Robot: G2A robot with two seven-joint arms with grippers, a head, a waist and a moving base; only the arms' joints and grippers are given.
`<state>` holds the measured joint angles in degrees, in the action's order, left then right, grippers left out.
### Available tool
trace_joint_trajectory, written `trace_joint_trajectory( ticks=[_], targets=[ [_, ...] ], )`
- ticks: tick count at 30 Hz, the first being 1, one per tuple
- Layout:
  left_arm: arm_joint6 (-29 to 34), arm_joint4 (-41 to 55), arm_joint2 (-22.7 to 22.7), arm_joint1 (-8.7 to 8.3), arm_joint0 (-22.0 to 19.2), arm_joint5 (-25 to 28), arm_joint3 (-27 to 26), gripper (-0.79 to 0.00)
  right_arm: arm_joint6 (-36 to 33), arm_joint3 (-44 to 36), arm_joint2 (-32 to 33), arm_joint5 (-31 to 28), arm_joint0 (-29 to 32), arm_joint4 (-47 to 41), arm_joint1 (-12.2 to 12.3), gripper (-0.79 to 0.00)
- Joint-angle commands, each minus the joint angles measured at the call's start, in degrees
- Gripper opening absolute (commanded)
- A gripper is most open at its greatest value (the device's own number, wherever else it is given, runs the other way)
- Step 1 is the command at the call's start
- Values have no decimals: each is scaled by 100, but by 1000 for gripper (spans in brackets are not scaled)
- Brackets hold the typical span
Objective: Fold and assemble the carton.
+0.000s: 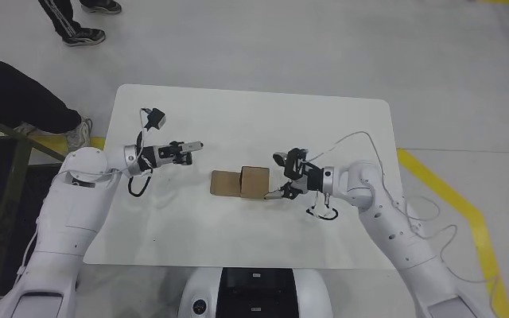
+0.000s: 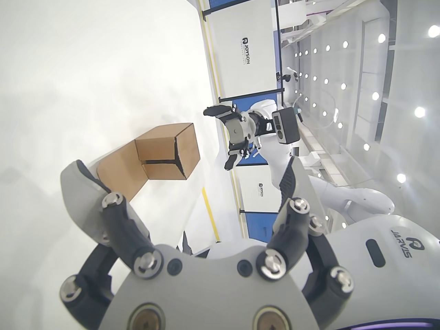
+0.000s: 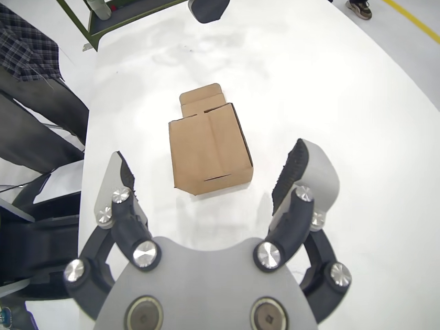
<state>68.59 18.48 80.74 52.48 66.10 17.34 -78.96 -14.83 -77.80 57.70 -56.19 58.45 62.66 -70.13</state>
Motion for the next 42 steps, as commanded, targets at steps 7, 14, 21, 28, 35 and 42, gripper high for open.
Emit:
trace_joint_trajectory(
  ticks=[7, 14, 21, 28, 35, 42],
  targets=[
    [251, 33, 57, -32, 24, -66, -104, 0, 196, 29, -41, -32, -47, 79, -12, 0],
    [251, 33, 57, -32, 24, -66, -104, 0, 142, 7, -47, 106, -50, 203, -10, 0],
    [28, -84, 43, -36, 134, -151, -206, 0, 391, 179, -144, 17, -80, 1174, 45, 0],
    [-44, -159, 84, -58, 266, -188, -121, 0, 1286, 713, -487, 138, -229, 1814, -15, 0],
    [-44, -159, 84, -58, 266, -188, -121, 0, 2306, 1303, -940, 330, -611, 2411, -144, 0],
    [-44, -159, 84, -58, 266, -188, -121, 0, 2923, 1941, -1359, 335, -1013, 2699, -302, 0]
  ],
)
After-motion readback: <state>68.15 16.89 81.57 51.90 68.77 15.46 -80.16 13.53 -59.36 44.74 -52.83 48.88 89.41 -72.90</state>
